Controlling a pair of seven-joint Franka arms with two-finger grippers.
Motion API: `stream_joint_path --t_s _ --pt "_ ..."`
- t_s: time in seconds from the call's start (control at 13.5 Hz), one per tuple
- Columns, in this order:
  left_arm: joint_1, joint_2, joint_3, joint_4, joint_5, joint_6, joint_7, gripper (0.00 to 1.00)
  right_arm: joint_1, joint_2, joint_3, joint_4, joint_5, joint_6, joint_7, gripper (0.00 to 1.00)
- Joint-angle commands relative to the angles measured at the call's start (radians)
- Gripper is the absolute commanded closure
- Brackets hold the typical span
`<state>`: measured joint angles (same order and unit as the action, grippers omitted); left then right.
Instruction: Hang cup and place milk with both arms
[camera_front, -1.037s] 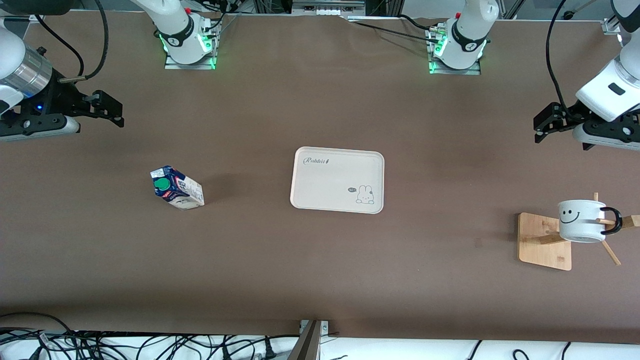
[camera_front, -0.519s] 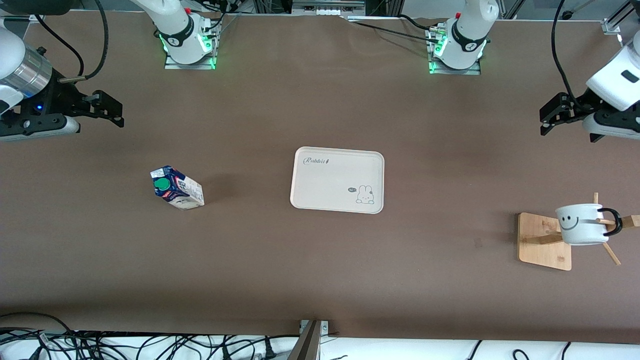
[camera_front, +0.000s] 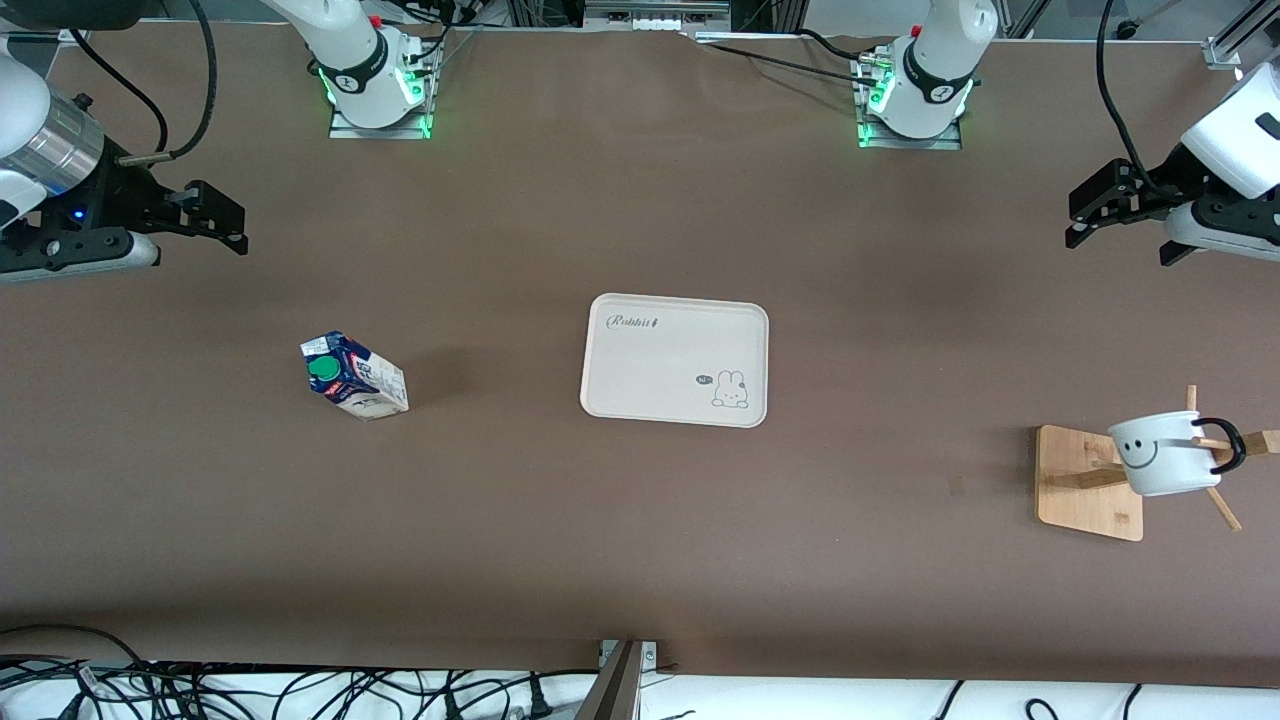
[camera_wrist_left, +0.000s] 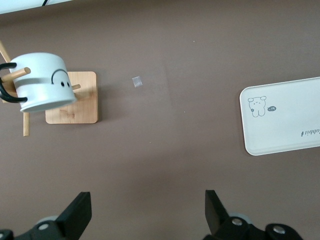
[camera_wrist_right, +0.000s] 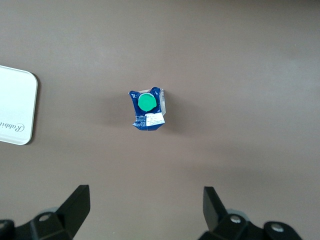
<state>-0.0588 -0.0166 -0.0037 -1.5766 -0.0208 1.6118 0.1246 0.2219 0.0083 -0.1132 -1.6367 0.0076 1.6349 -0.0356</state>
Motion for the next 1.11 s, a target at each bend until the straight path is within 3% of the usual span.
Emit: stream_joint_path --t_s 0.0,1.04 --pt "0.008 0.012 -0.001 0.032 -0.016 -0.019 -0.008 0.00 -0.001 0.002 0.003 0.017 0.000 -0.017 0.016 0.00" --pt "-0.001 0.026 -0.002 0.038 -0.016 -0.019 -0.013 0.00 0.001 -0.004 0.007 0.015 -0.001 -0.033 0.016 0.00"
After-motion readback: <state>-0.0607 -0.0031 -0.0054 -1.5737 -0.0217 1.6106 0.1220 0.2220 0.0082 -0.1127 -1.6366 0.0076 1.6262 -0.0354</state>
